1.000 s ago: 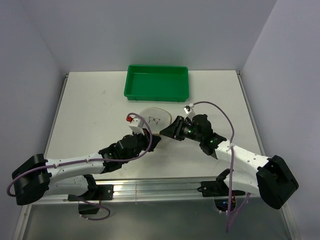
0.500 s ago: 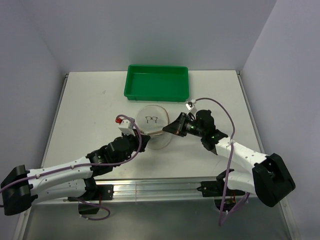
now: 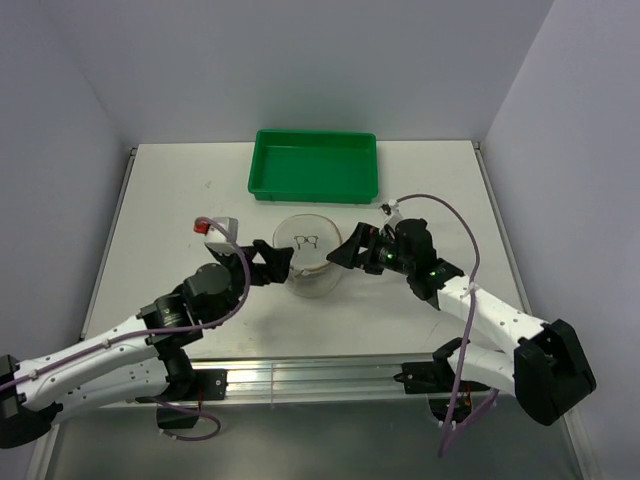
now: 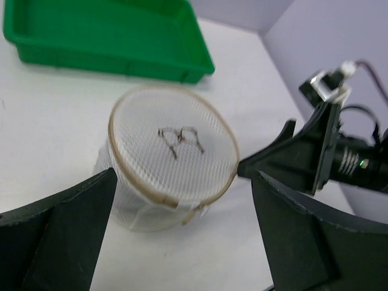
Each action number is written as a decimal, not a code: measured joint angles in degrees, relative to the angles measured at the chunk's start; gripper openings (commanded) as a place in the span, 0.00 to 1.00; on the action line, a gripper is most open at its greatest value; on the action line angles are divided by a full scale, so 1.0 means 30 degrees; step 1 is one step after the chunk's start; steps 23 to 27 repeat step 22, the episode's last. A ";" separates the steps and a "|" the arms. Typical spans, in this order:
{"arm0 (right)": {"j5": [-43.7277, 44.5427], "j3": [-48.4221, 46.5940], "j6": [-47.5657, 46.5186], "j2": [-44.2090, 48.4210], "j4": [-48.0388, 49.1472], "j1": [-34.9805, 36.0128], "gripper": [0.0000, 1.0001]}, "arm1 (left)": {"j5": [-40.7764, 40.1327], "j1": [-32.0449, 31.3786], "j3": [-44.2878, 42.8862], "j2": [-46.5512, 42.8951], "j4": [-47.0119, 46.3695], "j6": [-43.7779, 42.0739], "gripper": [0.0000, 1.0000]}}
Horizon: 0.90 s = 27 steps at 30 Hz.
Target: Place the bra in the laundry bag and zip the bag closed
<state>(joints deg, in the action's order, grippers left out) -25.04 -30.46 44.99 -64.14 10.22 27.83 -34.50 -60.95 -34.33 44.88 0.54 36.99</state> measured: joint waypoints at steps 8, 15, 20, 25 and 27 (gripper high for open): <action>0.3126 -0.1078 -0.2586 0.5982 -0.4044 -0.0044 1.00 | -0.1851 0.0000 -0.2980 -0.1756 0.2484 -0.0831 0.99; 0.9209 -0.1137 -0.4138 1.4491 -0.5428 -0.0044 1.00 | -0.2375 0.0007 -0.4233 -0.3461 0.5064 -0.1158 0.99; 1.2743 -0.1078 -0.4452 1.7274 -0.5610 -0.0051 1.00 | -0.2514 0.0007 -0.4532 -0.4685 0.5807 -0.1486 0.99; 1.3580 -0.0976 -0.4452 1.7391 -0.5748 -0.0051 1.00 | -0.2528 0.0007 -0.4532 -0.4830 0.5945 -0.1617 0.99; 1.3580 -0.0976 -0.4452 1.7391 -0.5748 -0.0051 1.00 | -0.2528 0.0007 -0.4532 -0.4830 0.5945 -0.1617 0.99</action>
